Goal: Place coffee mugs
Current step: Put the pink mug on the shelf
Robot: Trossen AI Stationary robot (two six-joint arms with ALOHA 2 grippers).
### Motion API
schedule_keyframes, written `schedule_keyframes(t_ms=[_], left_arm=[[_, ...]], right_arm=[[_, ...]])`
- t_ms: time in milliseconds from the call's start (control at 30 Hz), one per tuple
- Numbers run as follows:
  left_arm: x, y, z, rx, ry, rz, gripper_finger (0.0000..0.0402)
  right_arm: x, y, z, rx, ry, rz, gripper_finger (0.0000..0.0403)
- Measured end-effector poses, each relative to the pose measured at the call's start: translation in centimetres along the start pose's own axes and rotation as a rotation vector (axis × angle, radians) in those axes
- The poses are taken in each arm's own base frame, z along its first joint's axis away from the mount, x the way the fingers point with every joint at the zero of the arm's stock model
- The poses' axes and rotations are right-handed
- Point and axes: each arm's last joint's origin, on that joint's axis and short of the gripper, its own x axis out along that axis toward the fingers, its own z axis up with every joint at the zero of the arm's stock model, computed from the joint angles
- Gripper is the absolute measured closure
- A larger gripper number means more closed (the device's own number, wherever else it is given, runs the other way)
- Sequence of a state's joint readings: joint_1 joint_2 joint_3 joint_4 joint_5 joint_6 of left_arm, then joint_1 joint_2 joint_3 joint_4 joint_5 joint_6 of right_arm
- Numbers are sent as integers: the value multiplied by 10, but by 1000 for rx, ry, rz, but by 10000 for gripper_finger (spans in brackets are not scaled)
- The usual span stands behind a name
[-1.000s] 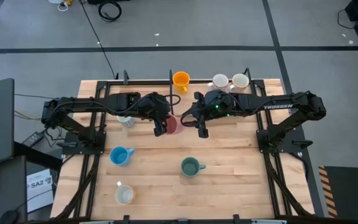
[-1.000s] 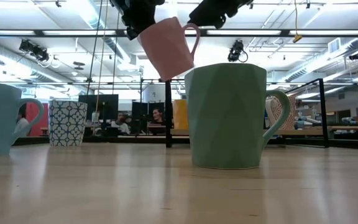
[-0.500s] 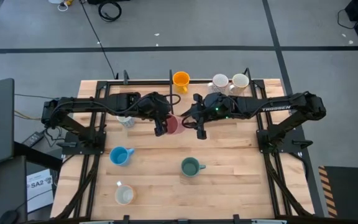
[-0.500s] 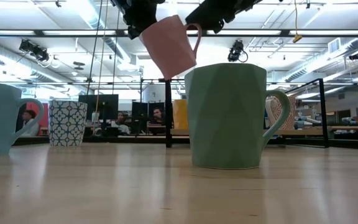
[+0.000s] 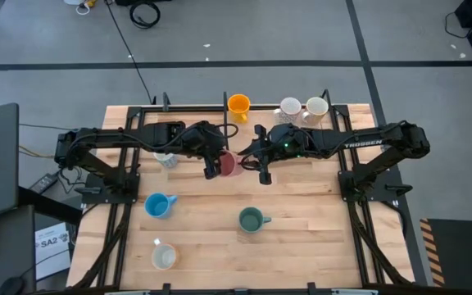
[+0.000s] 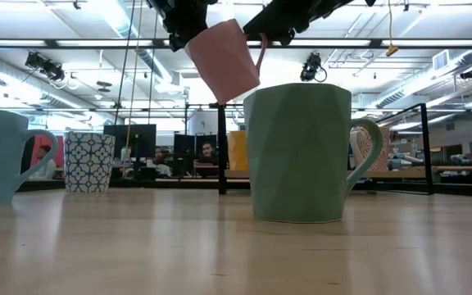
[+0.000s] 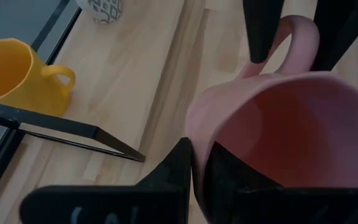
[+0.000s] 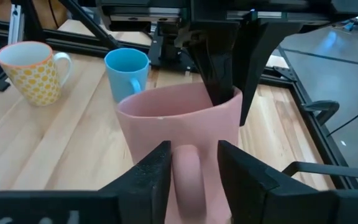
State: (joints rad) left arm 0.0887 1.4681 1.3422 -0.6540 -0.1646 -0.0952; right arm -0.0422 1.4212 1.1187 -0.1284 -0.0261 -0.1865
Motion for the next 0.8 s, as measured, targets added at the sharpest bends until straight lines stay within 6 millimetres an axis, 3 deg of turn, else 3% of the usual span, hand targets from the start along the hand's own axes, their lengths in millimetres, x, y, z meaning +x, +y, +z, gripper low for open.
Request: schedule_keyframes(t_ms=[500,800], left_arm=[[0,0,0,1,-1,-1,368],[0,0,0,3,-1,-1,367]], right_arm=[[0,1,-2,3,24,10,333],[0,1,-3,4,26,11,332]])
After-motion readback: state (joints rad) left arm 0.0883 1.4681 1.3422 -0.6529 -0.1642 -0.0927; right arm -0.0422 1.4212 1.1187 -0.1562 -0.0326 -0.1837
